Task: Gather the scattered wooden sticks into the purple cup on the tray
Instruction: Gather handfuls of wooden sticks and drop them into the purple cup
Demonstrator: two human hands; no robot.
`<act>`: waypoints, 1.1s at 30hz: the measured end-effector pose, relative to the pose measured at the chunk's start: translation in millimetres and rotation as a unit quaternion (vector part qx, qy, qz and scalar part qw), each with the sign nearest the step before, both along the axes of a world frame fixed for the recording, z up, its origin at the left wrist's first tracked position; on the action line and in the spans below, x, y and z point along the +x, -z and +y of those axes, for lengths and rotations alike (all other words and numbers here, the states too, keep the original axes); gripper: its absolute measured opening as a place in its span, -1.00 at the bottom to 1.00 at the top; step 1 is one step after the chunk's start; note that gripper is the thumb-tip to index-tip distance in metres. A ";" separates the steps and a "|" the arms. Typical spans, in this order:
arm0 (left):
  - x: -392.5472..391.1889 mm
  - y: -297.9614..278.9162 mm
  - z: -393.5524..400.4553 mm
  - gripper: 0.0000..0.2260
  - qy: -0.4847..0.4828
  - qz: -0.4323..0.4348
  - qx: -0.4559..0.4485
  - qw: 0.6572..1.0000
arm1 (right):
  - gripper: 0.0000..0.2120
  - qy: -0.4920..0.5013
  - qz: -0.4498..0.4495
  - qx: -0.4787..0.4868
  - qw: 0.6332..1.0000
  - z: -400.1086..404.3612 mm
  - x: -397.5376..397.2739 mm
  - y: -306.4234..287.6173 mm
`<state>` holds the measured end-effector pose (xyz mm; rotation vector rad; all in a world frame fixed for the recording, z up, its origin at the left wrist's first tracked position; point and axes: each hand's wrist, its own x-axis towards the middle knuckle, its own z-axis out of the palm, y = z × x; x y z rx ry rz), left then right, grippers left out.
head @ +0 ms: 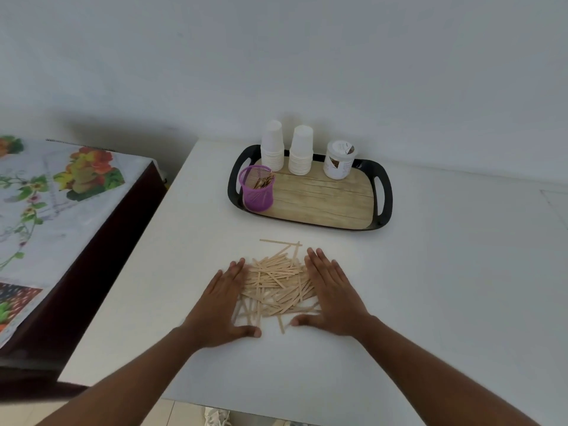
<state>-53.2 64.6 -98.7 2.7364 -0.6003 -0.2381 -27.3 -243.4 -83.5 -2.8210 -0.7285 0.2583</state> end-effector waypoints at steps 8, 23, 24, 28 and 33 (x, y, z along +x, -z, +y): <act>14.5 11.4 -25.3 0.11 -0.066 -0.065 -0.029 0.995 | 0.33 -0.019 -0.021 0.004 1.000 37.9 39.3 7.7; 16.4 11.8 -23.7 -0.04 -0.088 -0.067 -0.025 0.994 | 0.23 -0.108 -0.050 -0.032 0.992 41.9 39.0 2.4; 16.2 12.4 -23.8 -0.04 -0.089 -0.068 -0.024 0.993 | 0.22 -0.103 -0.050 -0.032 0.993 41.6 36.4 2.0; 17.0 14.5 -24.2 -0.06 -0.091 -0.070 -0.025 0.993 | 0.09 -0.093 -0.067 -0.020 0.993 44.5 33.0 1.2; 16.8 16.9 -23.5 -0.10 -0.094 -0.078 -0.027 0.992 | -0.07 -0.092 -0.085 -0.010 0.992 49.5 31.2 9.0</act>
